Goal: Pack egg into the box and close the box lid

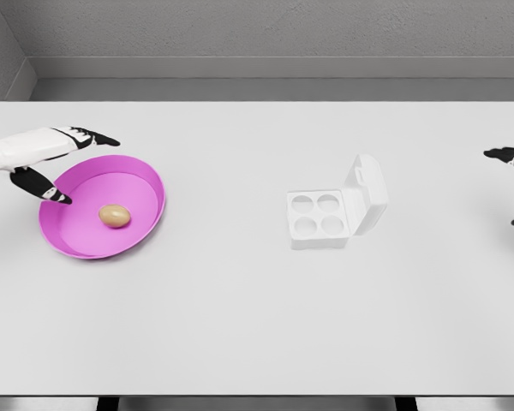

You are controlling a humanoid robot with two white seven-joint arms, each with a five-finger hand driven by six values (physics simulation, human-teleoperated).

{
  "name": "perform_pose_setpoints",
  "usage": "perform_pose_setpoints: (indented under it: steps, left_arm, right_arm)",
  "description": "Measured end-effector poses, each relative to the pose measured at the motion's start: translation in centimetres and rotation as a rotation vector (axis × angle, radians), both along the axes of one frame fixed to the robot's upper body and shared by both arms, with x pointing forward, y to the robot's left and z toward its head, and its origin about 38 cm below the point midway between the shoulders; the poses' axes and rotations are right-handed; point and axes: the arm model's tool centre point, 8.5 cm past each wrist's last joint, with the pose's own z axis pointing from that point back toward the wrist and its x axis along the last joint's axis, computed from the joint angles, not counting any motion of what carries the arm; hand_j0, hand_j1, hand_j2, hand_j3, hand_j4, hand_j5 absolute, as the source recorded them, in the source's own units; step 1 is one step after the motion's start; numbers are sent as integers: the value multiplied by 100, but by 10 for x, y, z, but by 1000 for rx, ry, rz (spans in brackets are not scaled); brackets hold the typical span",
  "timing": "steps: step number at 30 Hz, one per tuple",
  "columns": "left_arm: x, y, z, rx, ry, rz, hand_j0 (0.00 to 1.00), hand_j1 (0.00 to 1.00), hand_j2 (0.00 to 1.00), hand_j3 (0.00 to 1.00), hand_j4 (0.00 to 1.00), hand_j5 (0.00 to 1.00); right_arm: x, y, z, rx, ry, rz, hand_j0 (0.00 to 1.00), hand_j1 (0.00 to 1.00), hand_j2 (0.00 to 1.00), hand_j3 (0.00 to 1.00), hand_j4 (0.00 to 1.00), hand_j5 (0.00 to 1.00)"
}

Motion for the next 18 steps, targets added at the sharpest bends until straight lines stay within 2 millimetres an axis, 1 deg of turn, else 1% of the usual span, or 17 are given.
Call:
perform_pose_setpoints:
  steps: [2, 4, 6, 7, 9, 12, 16, 18]
  left_arm:
    - [-1, -5, 0, -5, 0, -14, 100, 100, 100, 100, 100, 100]
    - [-2, -9, 0, -9, 1, -26, 100, 100, 100, 100, 100, 100]
    - [-3, -12, -1, -10, 2, -35, 100, 100, 100, 100, 100, 100]
    - [-5, -12, -4, -9, 10, -37, 100, 100, 100, 100, 100, 100]
    - [-6, -13, -6, -8, 15, -40, 100, 100, 100, 100, 100, 100]
    - [-7, -13, -8, -4, 19, -43, 100, 100, 100, 100, 100, 100]
    - [-9, -15, -11, -3, 26, -49, 100, 100, 100, 100, 100, 100]
    - [-11, -15, -16, -3, 38, -49, 100, 100, 100, 100, 100, 100]
  right_arm:
    - [0, 4, 2, -23, 0, 14, 100, 100, 100, 100, 100, 100]
    - [4, 9, 8, -33, -18, 26, 100, 100, 100, 100, 100, 100]
    - [7, 20, 13, -33, -40, 51, 100, 100, 100, 100, 100, 100]
    - [11, 27, 16, -21, -59, 63, 100, 100, 100, 100, 100, 100]
    - [16, 44, 14, -2, -71, 100, 100, 100, 100, 100, 100, 100]
    - [17, 61, 5, 5, -57, 135, 100, 100, 100, 100, 100, 100]
    - [20, 70, 2, -12, -63, 149, 100, 100, 100, 100, 100, 100]
    - [20, 72, -1, -21, -58, 151, 100, 100, 100, 100, 100, 100]
